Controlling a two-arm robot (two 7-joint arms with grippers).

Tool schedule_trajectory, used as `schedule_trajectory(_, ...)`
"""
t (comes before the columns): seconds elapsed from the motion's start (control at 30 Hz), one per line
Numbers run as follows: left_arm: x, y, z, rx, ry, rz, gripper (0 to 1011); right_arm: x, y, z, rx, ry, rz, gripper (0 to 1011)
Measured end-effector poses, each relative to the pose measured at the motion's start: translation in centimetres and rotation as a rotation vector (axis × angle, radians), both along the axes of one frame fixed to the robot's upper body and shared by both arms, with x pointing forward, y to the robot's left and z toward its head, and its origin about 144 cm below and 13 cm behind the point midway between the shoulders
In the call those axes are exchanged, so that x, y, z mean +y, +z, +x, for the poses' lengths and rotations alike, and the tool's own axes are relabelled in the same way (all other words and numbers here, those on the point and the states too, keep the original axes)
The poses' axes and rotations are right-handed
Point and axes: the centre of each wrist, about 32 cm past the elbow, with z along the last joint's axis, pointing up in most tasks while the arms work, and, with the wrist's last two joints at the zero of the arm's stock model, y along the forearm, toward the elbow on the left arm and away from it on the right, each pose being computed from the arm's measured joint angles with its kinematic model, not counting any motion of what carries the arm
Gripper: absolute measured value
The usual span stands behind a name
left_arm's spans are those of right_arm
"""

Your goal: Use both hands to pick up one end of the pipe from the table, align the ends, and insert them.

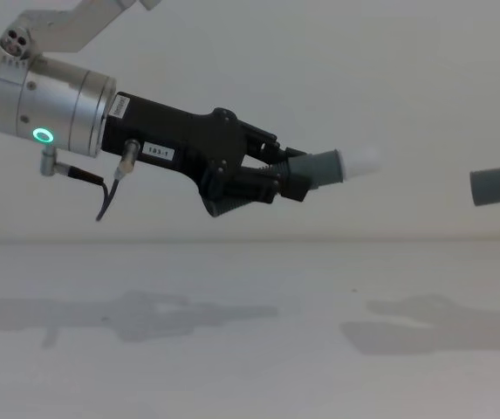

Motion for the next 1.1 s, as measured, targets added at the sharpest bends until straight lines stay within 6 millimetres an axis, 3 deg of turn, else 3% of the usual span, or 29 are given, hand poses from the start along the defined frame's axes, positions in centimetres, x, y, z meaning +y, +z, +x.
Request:
schedule_trajectory(0.53,0.0,0.0,0.0,0.000,0.000,0.000,335,0.8,2.0,1.2,-0.056,0.130,-0.048,260)
schedule_trajectory(1.1,0.0,0.0,0.0,0.000,0.000,0.000,335,2.0,2.6,2.4,-0.067,0.200,-0.053,259)
